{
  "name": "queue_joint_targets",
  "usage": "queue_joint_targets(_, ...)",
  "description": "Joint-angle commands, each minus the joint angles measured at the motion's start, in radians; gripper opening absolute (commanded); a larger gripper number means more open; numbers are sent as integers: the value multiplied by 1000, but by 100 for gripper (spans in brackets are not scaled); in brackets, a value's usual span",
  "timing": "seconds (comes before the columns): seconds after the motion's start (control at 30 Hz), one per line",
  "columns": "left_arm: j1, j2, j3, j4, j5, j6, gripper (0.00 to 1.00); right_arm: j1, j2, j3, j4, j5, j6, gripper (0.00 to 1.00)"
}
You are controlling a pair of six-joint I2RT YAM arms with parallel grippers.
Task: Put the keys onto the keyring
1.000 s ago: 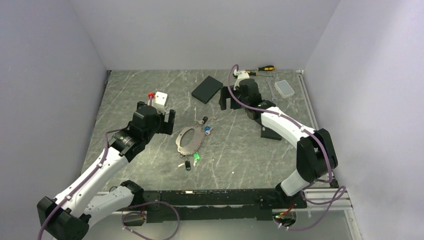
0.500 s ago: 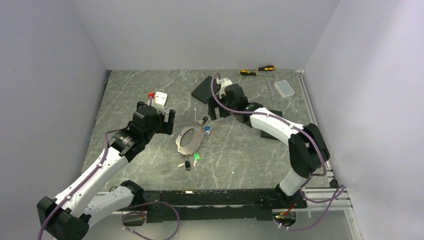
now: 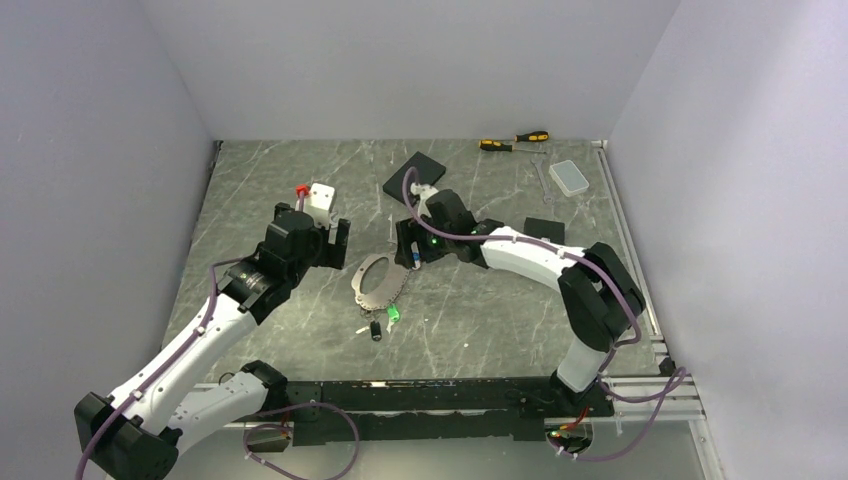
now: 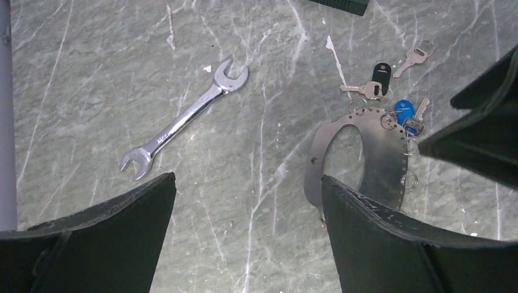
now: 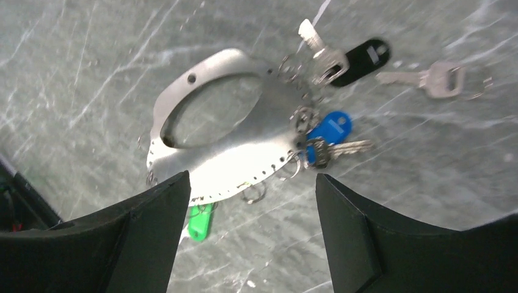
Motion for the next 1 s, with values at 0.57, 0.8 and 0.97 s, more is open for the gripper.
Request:
queue_joint_targets(0.57, 2, 3, 27, 32, -16, 12, 91, 84, 82, -31, 15, -60, -22, 65)
queue_joint_targets(0.8, 2, 9, 28, 31, -13, 13, 90, 88, 118, -34, 17, -68, -44, 59)
queue_joint_targets(0.97, 2, 12, 28, 31, -12, 15, 90, 88, 134, -41, 22, -75, -68, 55)
